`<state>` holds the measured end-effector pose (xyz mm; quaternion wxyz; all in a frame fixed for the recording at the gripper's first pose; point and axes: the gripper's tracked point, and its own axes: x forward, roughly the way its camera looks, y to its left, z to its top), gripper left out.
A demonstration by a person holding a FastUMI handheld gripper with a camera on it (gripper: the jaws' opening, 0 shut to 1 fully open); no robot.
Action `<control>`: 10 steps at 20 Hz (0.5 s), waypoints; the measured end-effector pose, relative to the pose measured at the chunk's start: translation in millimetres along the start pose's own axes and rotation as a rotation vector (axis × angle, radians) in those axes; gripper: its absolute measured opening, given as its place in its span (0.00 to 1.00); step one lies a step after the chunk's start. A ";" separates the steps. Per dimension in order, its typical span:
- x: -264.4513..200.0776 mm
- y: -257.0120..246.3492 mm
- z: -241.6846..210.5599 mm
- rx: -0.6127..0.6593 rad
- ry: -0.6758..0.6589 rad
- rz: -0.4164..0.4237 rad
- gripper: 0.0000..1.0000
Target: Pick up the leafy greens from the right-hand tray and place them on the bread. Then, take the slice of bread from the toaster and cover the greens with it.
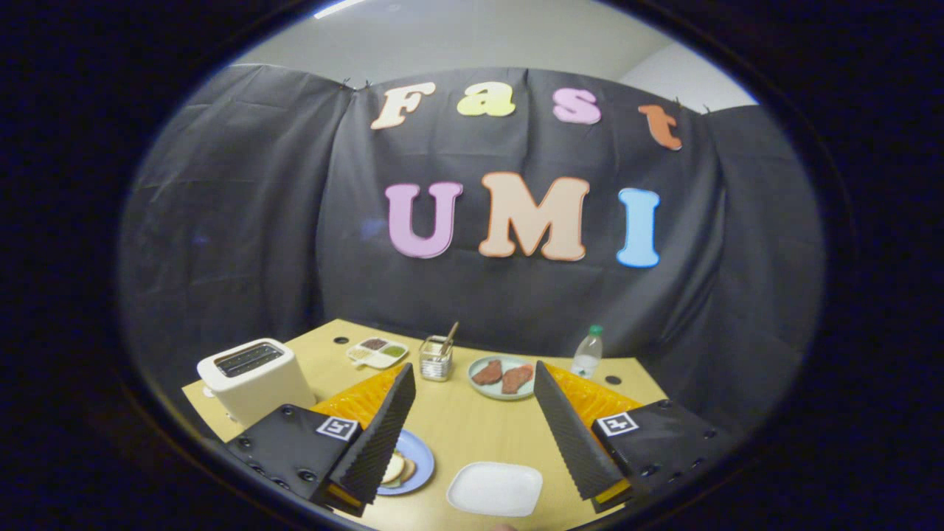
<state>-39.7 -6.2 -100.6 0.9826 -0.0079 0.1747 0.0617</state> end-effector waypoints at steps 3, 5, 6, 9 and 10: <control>-18.1 -15.8 20.2 0.005 -0.048 -0.057 1.00; -26.9 -25.8 26.5 0.008 -0.063 -0.096 1.00; -32.0 -30.0 28.9 0.011 -0.073 -0.115 1.00; -41.9 -37.7 31.5 0.024 -0.080 -0.150 1.00; -45.2 -39.8 32.7 0.030 -0.081 -0.161 1.00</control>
